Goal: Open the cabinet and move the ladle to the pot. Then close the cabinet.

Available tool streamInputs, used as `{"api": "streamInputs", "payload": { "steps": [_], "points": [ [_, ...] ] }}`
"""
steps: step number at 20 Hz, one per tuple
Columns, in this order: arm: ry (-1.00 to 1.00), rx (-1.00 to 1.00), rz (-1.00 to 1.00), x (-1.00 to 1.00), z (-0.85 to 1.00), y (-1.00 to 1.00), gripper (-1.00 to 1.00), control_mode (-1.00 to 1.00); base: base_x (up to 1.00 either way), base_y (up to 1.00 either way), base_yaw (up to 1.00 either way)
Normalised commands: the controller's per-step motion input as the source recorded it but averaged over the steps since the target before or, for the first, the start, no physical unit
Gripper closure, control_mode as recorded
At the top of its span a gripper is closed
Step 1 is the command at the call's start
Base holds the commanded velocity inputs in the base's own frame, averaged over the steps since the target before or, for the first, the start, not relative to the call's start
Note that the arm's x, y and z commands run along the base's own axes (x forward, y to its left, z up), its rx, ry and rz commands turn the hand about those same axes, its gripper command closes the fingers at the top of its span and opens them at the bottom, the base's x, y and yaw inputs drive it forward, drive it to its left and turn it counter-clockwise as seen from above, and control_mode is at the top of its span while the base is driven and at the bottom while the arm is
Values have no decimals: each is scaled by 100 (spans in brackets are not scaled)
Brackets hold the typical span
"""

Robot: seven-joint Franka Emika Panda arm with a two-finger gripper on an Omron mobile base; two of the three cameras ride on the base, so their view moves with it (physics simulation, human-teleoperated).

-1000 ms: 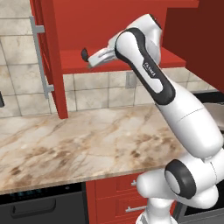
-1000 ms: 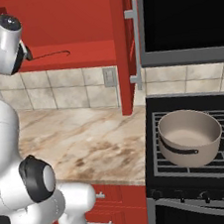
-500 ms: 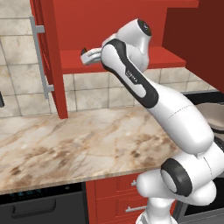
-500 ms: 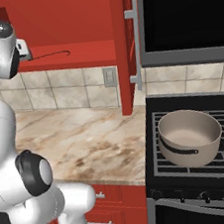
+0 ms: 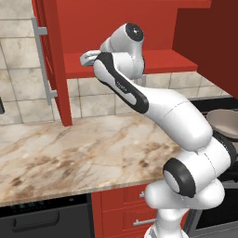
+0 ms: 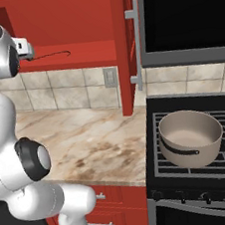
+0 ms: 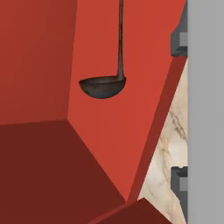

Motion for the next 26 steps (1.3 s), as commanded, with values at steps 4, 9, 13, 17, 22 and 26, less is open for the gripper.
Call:
{"api": "streamInputs", "payload": {
  "steps": [4,9,13,17,22,26],
  "points": [
    [0,-3,-15,41,0,0,-100,-100,0,0,0],
    [0,0,-7,49,0,0,-100,-100,0,0,0],
    [0,0,-4,49,0,0,-100,-100,0,0,0],
    [0,0,-2,35,0,0,-100,-100,0,0,0],
    [0,0,0,27,-1,5,-100,-100,0,0,0],
    [0,0,0,26,-1,6,-100,-100,0,0,0]
  ]
}}
